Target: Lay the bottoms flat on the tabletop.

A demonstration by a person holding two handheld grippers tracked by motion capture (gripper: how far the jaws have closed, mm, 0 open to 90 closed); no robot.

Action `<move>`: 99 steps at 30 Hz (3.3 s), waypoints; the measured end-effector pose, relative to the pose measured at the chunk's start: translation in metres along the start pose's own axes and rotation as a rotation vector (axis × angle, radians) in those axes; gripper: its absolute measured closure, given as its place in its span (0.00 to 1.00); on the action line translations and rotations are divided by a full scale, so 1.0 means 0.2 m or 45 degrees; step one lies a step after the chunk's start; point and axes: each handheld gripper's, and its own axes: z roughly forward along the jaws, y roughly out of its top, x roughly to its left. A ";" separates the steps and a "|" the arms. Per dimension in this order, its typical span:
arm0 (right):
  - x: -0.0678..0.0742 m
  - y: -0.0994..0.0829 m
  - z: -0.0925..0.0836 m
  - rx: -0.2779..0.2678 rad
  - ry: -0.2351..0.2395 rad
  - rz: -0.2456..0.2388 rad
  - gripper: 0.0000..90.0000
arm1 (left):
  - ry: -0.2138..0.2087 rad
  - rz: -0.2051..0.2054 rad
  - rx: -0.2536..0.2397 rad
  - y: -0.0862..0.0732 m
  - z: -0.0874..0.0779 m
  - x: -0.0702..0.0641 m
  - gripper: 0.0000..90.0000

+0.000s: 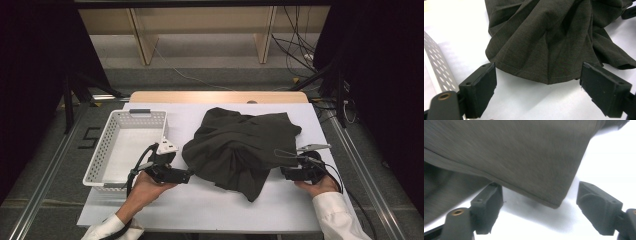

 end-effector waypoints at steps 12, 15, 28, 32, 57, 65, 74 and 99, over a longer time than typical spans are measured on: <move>0.05 0.20 -0.16 -0.293 -0.089 -0.086 0.91 | 0.003 -0.007 -0.006 0.01 -0.01 0.00 0.15; 0.07 0.36 -0.25 -0.384 -0.094 -0.072 0.91 | 0.003 -0.017 -0.012 0.01 -0.01 0.01 0.15; 0.50 0.99 -0.16 -0.492 -0.020 -0.273 0.92 | 0.000 -0.016 -0.021 0.02 -0.02 0.02 0.15; 0.62 1.04 -0.02 -0.456 0.053 -0.294 0.92 | -0.004 -0.015 -0.012 0.01 -0.01 0.02 0.15; 0.28 0.75 -0.22 -0.453 0.062 -0.216 0.73 | -0.024 0.014 -0.036 0.09 0.05 -0.04 0.15; 0.14 0.47 -0.33 -0.380 0.083 -0.194 0.58 | -0.045 0.043 -0.014 0.12 0.09 -0.11 0.15; 0.12 0.18 -0.34 -0.313 0.042 -0.133 0.51 | -0.077 0.084 -0.016 0.16 0.11 -0.18 0.15; 0.10 0.09 -0.15 -0.295 -0.061 -0.157 0.81 | -0.081 0.093 0.001 0.14 0.14 -0.19 0.15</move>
